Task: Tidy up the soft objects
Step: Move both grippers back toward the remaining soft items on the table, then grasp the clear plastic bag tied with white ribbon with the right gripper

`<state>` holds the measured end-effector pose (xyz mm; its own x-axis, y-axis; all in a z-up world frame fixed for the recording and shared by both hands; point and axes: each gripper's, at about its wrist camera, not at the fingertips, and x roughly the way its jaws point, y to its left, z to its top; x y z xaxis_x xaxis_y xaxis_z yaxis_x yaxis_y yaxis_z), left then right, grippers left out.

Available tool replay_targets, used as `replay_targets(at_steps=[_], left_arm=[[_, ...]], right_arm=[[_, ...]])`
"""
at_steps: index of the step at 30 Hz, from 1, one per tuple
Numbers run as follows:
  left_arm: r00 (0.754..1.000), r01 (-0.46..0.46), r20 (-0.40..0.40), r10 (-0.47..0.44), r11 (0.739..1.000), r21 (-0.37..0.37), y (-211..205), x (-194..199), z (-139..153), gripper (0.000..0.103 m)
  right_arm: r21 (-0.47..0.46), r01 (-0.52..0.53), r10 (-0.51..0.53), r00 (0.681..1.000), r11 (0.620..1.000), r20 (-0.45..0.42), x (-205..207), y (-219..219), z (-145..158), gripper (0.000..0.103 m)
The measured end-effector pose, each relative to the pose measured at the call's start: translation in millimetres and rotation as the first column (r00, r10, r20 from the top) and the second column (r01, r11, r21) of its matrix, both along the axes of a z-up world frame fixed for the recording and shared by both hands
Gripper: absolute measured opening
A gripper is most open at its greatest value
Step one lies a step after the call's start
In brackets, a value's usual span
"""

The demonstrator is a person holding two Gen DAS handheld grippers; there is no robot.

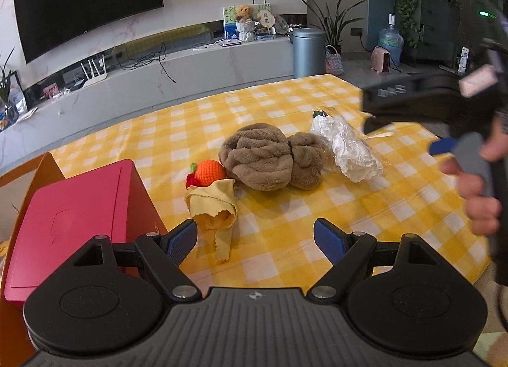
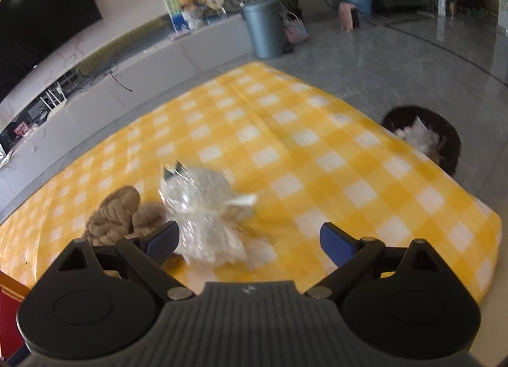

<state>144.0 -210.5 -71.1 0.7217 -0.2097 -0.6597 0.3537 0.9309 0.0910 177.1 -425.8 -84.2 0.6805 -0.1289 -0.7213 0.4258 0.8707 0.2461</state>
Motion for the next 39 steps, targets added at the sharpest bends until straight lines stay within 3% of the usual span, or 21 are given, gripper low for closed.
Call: replay_targets(at_steps=[5,10,13,14,16,17,18,22,26,31,35,36,39], left_arm=[[1.0,0.004,-0.002,-0.004,1.0,0.015,-3,-1,1,0.098],[1.0,0.01,0.022,-0.01,0.999,0.03,-3,-8,8,0.098],[1.0,0.004,0.025,-0.005,0.999,0.032,-1,-11,12,0.098],[1.0,0.0,0.024,-0.001,1.0,0.03,0,-11,13,0.098],[1.0,-0.007,0.023,0.006,1.0,0.028,2,-12,15,0.098],[1.0,-0.009,0.024,0.009,1.0,0.028,3,-12,15,0.098],[1.0,-0.011,0.026,0.01,1.0,0.029,3,-13,16,0.098],[0.999,-0.014,0.034,0.013,0.999,0.03,5,-14,19,0.098],[0.999,-0.014,0.031,0.013,0.999,0.032,4,-14,20,0.098],[0.999,0.002,0.033,-0.004,0.999,0.044,-1,-15,18,0.098],[0.999,0.005,0.043,-0.008,0.998,0.067,-4,-13,17,0.098],[0.999,0.002,0.044,-0.006,0.997,0.073,-5,-12,16,0.098],[0.999,-0.005,0.051,0.0,0.996,0.09,-7,-6,17,0.098]], right_arm=[[0.025,0.004,-0.004,1.0,1.0,0.012,18,2,-12,0.094],[0.153,0.013,-0.012,1.0,0.988,-0.01,25,-6,-27,0.085],[0.183,-0.021,0.026,0.999,0.983,-0.026,28,-5,-34,0.068],[0.199,-0.036,0.04,0.999,0.979,-0.018,28,-5,-35,0.055],[0.225,-0.059,0.062,0.998,0.973,-0.007,24,-6,-31,0.045],[0.227,-0.065,0.066,0.998,0.972,0.0,20,-6,-27,0.034],[0.225,-0.065,0.066,0.998,0.972,0.001,16,-7,-23,0.032],[0.159,-0.034,0.041,0.998,0.987,-0.045,-7,-10,-1,0.03],[0.128,-0.024,0.042,0.989,0.991,-0.142,-18,-12,-7,0.031],[0.08,-0.031,0.045,0.984,0.996,-0.171,-4,-8,-20,0.046],[0.075,-0.063,0.074,0.985,0.995,-0.154,5,-3,-23,0.046],[0.066,-0.07,0.079,0.985,0.995,-0.154,6,-1,-22,0.04],[0.07,-0.093,0.102,0.985,0.993,-0.142,4,1,-19,0.036]])
